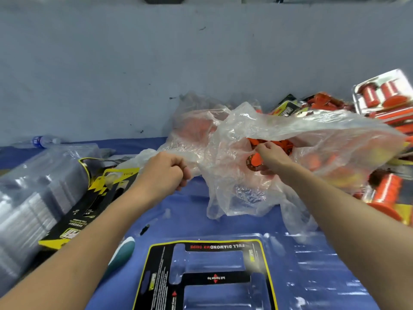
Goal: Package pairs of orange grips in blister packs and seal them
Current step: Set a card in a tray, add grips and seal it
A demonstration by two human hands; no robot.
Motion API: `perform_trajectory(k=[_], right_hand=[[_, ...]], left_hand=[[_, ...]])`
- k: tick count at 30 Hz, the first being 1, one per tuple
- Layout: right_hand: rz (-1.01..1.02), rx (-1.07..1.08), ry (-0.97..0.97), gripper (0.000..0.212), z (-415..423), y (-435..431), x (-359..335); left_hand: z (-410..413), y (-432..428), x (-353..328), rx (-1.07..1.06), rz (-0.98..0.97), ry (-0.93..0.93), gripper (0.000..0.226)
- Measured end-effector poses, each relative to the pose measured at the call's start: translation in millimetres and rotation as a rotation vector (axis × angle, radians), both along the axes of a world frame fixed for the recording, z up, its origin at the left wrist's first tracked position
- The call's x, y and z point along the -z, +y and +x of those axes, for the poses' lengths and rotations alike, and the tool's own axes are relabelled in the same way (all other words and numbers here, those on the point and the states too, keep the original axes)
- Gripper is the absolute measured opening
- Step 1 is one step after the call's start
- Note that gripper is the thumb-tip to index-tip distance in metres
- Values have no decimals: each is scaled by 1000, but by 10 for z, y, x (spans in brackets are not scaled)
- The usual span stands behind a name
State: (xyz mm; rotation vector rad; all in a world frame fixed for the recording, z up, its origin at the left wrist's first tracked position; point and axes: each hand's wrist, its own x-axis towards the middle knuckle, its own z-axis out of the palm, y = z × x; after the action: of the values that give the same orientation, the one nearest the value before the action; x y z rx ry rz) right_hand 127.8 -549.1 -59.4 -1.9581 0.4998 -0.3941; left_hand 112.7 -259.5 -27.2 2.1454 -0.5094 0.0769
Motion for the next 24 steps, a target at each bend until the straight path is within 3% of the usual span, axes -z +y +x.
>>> perform_trajectory(k=[4,7,9,12,13,20,24], right_hand=[[54,-61,-219,10,-649,324,-346],[220,-132,-358,2,-1261,528,-466],[359,-183,-432,15,-1623,657,-441],[510,-221,-474,37,-1933,805,-257],[528,-233,-462,39,-1978,839,-180],[370,-422,-352,29,-1951,879,176],[196,-505,-385,12,-1861,902,238]], left_hand=[[-396,52,32,-45,-180,20,36],[-735,3,110,-33,-292,74,26],[-974,-63,175,19,-340,73,8],[-1269,-127,238,58,-396,-39,41],[-1330,-125,244,53,-426,-83,43],[-1337,-84,437,-51,-377,-357,8],[-1179,9,588,-139,-369,-345,10]])
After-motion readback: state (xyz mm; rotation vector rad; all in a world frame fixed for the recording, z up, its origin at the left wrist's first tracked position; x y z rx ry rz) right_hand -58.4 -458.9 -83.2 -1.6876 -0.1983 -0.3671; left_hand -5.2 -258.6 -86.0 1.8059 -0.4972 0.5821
